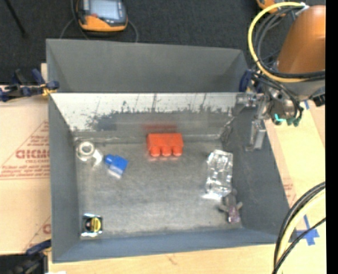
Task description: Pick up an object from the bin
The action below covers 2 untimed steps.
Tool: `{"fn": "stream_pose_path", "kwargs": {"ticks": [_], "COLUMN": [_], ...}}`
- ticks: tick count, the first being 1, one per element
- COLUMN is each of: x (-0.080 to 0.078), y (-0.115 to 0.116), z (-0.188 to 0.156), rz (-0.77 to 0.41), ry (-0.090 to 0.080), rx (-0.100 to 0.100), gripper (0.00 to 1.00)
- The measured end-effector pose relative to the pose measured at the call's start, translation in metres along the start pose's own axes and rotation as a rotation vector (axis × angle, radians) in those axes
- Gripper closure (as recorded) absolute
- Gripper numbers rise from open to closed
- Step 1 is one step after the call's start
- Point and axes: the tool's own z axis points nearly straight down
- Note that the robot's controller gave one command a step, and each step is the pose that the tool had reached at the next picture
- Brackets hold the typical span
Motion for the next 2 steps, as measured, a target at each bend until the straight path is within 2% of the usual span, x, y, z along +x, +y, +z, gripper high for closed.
{"fn": "stream_pose_path", "kwargs": {"ticks": [1, 2], "x": [0.0241, 0.0217], "y": [-0.0231, -0.0238], "z": [0.1746, 0.17], "rz": [-0.233, -0.236], "ry": [-0.001, -0.009], "rx": [-0.003, 0.002], "gripper": [0.0, 1.0]}}
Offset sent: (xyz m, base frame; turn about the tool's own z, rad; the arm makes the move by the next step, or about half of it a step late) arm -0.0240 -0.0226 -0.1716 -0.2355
